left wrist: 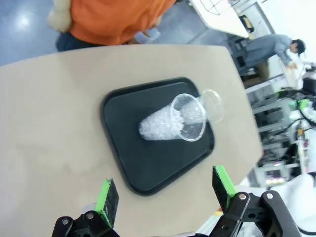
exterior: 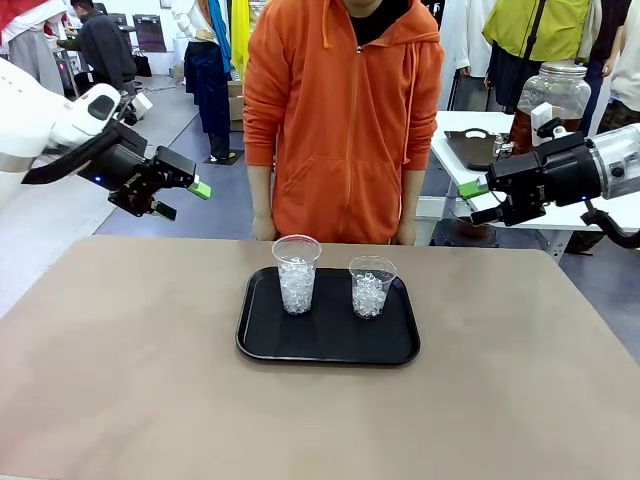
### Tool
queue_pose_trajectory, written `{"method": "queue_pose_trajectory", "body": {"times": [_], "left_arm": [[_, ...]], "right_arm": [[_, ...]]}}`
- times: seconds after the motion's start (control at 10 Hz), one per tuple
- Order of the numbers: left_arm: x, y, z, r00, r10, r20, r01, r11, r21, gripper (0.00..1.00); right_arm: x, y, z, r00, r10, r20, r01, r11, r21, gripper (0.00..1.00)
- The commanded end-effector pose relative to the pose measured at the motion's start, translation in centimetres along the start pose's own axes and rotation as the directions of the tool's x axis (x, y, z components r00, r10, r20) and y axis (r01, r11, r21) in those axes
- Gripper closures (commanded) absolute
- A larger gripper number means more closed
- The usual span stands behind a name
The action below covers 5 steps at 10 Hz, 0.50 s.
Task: Pour the drink into the iced cup.
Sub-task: Pick up the iced cup indicated by the human and present it to them.
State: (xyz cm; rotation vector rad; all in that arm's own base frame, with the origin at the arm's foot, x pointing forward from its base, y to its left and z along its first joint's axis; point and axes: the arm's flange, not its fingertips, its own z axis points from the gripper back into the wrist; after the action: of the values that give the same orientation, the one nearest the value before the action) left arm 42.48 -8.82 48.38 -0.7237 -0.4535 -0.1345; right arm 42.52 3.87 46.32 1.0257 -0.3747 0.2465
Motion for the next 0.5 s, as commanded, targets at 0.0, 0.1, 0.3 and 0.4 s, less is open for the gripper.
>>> {"method": "queue_pose_trajectory", "body": {"times": [0.0,0.1,0.3,0.4], "left_arm": [[2.1,2.9,0.7,0.989,0.147,-0.022,-0.148,0.978,-0.146,0.00],[2.5,4.2,0.6,0.980,0.192,-0.043,-0.197,0.959,-0.205,0.00],[3.0,6.7,-0.5,0.969,0.234,-0.084,-0.249,0.924,-0.289,0.00],[3.1,7.9,-1.1,0.970,0.225,-0.094,-0.243,0.917,-0.317,0.00]], "right_arm": [[2.1,-1.8,0.2,0.978,-0.208,-0.029,0.210,0.971,0.118,0.00],[2.5,-2.6,0.5,0.966,-0.254,-0.045,0.258,0.952,0.164,0.00],[2.6,-4.9,0.6,0.944,-0.321,-0.082,0.331,0.913,0.238,0.00],[2.6,-6.1,0.4,0.935,-0.342,-0.091,0.354,0.896,0.267,0.00]]}}
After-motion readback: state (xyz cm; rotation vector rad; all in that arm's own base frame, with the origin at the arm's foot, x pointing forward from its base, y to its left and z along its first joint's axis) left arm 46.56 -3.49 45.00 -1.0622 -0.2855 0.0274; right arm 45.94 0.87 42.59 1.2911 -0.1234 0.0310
